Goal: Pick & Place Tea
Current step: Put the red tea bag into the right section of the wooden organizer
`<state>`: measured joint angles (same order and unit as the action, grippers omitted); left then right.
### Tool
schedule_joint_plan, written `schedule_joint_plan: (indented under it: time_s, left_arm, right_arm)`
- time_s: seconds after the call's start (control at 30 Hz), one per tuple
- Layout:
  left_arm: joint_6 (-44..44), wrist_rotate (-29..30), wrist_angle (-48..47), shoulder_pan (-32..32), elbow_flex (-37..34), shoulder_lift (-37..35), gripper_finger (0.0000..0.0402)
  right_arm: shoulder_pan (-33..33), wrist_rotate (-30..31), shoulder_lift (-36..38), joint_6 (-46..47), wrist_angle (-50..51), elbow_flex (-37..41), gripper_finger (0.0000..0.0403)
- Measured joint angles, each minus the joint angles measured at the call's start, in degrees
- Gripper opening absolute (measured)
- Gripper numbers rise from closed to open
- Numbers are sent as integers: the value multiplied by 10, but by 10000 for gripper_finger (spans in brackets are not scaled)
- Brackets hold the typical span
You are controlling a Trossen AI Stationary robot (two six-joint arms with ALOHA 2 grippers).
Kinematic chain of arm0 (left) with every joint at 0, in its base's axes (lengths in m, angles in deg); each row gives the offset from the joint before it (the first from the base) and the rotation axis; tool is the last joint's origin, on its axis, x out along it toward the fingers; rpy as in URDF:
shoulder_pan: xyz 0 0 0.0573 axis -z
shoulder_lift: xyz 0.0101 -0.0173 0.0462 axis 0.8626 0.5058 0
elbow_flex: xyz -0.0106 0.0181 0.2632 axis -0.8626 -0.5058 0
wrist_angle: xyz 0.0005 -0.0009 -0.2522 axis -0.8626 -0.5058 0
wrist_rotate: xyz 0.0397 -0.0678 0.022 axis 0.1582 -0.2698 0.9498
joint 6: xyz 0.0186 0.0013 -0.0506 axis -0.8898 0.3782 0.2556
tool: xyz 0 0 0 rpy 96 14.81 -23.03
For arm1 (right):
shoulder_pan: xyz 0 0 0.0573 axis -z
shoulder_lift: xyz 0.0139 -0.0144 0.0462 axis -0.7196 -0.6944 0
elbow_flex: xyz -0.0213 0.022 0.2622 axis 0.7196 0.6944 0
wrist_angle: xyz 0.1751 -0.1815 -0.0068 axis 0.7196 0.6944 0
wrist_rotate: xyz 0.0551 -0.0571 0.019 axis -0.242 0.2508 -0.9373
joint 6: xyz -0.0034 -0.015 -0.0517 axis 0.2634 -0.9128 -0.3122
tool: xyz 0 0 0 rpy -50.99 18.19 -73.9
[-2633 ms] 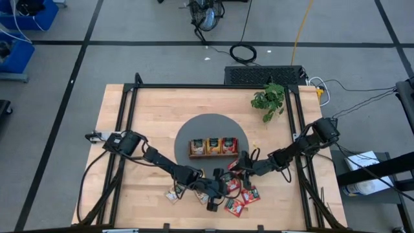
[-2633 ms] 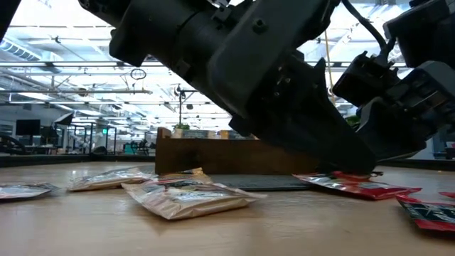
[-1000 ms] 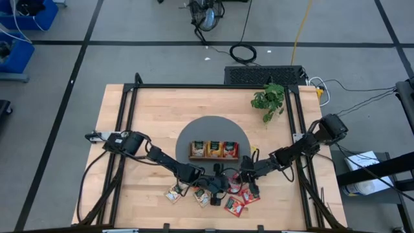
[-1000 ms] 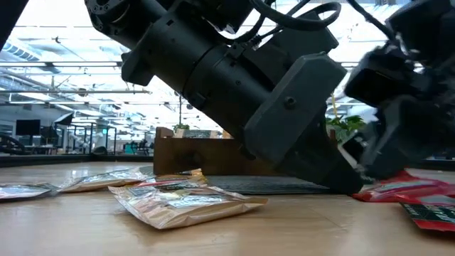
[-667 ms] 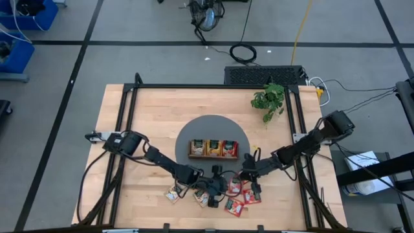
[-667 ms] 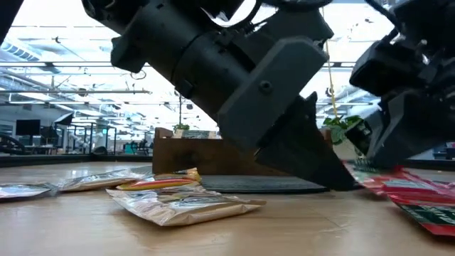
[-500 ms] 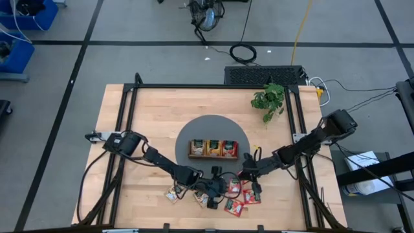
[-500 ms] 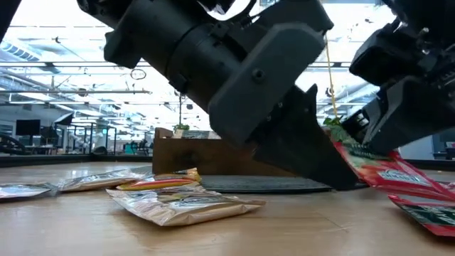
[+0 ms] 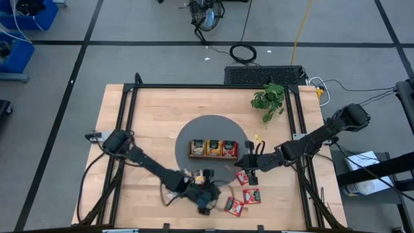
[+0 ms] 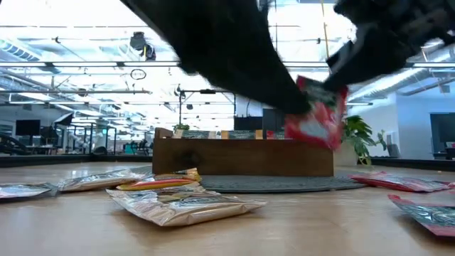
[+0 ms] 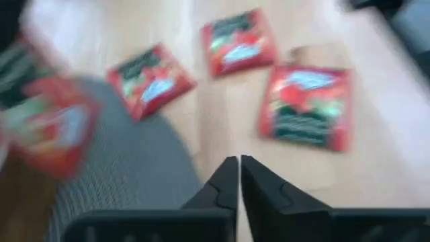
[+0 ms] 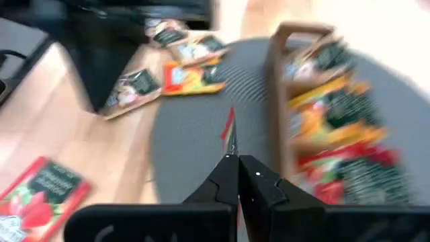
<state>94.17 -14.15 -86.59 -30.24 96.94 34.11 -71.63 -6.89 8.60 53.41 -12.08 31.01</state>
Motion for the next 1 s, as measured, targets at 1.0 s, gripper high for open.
schedule_joint_plan:
  time_s: [1.0]
  left_arm:
    - [52,210,-168,138,0,-79,28]
  right_arm:
    - [154,-63,-12,-99,162,-77,0]
